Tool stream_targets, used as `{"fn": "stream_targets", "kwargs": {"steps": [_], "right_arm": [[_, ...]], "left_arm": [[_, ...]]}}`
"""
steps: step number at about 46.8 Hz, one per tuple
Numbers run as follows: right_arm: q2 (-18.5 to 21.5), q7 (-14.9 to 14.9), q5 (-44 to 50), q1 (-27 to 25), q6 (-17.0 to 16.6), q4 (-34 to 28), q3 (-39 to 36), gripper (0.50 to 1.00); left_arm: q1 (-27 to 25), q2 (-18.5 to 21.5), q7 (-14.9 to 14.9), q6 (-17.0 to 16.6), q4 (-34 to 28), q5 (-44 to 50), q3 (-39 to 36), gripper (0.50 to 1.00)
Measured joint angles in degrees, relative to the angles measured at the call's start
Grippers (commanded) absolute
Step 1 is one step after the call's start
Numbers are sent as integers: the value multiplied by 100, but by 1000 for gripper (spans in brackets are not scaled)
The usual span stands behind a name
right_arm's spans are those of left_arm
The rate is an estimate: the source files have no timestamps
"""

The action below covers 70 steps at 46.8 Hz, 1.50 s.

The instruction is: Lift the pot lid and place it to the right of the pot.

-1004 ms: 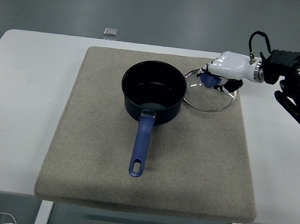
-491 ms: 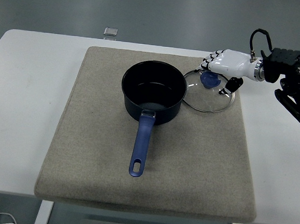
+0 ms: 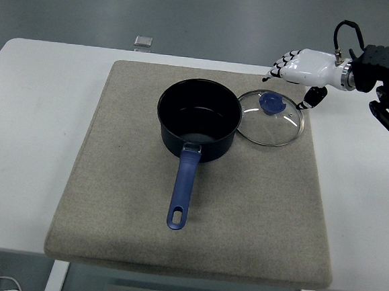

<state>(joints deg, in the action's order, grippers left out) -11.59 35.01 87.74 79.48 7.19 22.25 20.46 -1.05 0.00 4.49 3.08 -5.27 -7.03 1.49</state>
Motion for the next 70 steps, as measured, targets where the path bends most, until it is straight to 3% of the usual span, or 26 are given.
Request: {"fn": "stream_targets", "kwargs": {"steps": [11, 17, 29, 47, 52, 62, 70], "right_arm": [[-32, 0, -89, 278, 51, -12, -70, 917], [-6, 0, -653, 304, 63, -21, -85, 917], [3, -1, -2442, 411, 59, -35, -83, 917], [36, -2, -5982, 561, -32, -28, -94, 917], [75, -13, -6620, 572, -258, -18, -99, 917], [78, -917, -7815, 472, -634, -17, -343, 917], [85, -1065, -8282, 283, -663, -12, -525, 917]], "left_arm": [[0, 0, -1, 0, 0, 0, 0, 1000], [0, 0, 0, 0, 0, 0, 0, 1000], [0, 0, -1, 0, 0, 0, 2, 1000], [1, 0, -1, 0, 0, 0, 2, 1000], [1, 0, 0, 0, 0, 0, 1, 1000], [-2, 0, 0, 0, 0, 0, 1, 1000], [-1, 0, -1, 0, 0, 0, 0, 1000]]}}
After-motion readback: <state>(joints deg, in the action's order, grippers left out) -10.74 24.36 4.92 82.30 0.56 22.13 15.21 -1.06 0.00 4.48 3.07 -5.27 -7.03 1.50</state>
